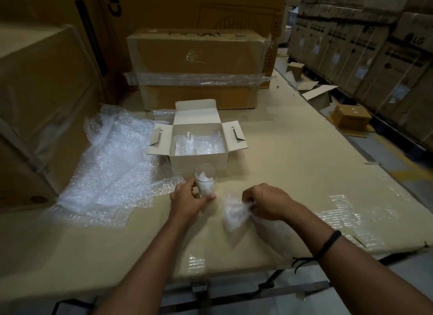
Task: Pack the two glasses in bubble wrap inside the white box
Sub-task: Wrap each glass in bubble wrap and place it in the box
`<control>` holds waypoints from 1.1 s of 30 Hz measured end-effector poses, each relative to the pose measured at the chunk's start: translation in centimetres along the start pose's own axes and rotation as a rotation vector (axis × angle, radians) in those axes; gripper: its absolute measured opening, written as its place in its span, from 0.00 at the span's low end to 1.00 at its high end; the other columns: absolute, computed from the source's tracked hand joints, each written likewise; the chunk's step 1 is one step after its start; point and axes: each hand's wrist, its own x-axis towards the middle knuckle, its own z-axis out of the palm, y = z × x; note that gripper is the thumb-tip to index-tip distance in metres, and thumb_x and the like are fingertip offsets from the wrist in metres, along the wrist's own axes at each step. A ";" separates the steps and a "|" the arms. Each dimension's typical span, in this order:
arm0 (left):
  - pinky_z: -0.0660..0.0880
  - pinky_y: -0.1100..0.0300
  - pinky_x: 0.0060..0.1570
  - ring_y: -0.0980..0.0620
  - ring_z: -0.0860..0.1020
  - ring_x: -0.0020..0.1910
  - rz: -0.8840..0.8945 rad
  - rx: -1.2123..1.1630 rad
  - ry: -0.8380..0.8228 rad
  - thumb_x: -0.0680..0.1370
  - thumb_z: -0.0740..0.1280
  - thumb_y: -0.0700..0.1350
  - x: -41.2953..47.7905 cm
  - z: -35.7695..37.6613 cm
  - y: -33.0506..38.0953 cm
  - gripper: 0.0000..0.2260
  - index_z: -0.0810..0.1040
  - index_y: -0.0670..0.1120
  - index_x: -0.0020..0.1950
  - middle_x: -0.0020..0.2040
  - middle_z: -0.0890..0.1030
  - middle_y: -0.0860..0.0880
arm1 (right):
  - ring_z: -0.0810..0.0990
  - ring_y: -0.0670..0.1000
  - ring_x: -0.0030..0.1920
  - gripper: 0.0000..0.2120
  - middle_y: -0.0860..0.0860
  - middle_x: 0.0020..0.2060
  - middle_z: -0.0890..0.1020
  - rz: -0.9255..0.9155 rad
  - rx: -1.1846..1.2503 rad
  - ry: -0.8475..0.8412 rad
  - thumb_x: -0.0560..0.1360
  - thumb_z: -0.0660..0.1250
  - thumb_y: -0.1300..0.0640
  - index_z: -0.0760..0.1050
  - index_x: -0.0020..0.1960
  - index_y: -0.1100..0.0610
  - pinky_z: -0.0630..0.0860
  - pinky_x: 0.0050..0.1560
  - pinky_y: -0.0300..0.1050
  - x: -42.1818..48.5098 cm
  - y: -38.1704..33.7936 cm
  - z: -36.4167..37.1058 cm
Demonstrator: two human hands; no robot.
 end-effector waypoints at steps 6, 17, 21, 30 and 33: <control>0.78 0.55 0.46 0.53 0.79 0.46 0.049 -0.090 0.011 0.59 0.72 0.68 -0.4 -0.1 0.3 0.27 0.79 0.59 0.54 0.49 0.81 0.51 | 0.76 0.50 0.35 0.04 0.57 0.32 0.79 0.236 0.909 0.429 0.70 0.73 0.65 0.78 0.39 0.62 0.72 0.40 0.43 1.7 0.0 -2.4; 0.79 0.47 0.43 0.49 0.80 0.43 0.001 -0.150 -0.003 0.59 0.74 0.67 -0.1 0.0 -0.5 0.25 0.81 0.54 0.49 0.44 0.81 0.51 | 0.83 0.50 0.43 0.04 0.50 0.42 0.84 0.124 0.869 0.665 0.73 0.69 0.63 0.78 0.46 0.56 0.81 0.43 0.47 6.1 -7.1 -3.5; 0.78 0.50 0.48 0.48 0.81 0.46 0.006 -0.131 0.008 0.64 0.79 0.54 0.1 -0.3 -0.3 0.17 0.83 0.50 0.49 0.46 0.84 0.50 | 0.75 0.54 0.47 0.11 0.49 0.50 0.84 -0.230 -0.042 0.535 0.74 0.66 0.61 0.82 0.54 0.52 0.73 0.46 0.47 5.6 -6.9 -3.9; 0.76 0.46 0.53 0.48 0.80 0.50 -0.010 -0.165 0.004 0.60 0.75 0.62 0.3 -0.1 -0.4 0.25 0.82 0.52 0.53 0.49 0.83 0.50 | 0.76 0.53 0.48 0.23 0.50 0.43 0.82 -0.217 -0.271 0.242 0.79 0.55 0.38 0.83 0.48 0.52 0.72 0.48 0.49 5.2 -7.7 -5.6; 0.76 0.50 0.48 0.49 0.78 0.44 0.038 -0.130 -0.004 0.59 0.72 0.68 0.4 0.2 -0.8 0.24 0.80 0.57 0.49 0.43 0.81 0.53 | 0.77 0.55 0.48 0.12 0.51 0.43 0.83 -0.146 -0.214 0.407 0.76 0.67 0.46 0.82 0.46 0.54 0.74 0.47 0.48 6.1 -8.5 -5.3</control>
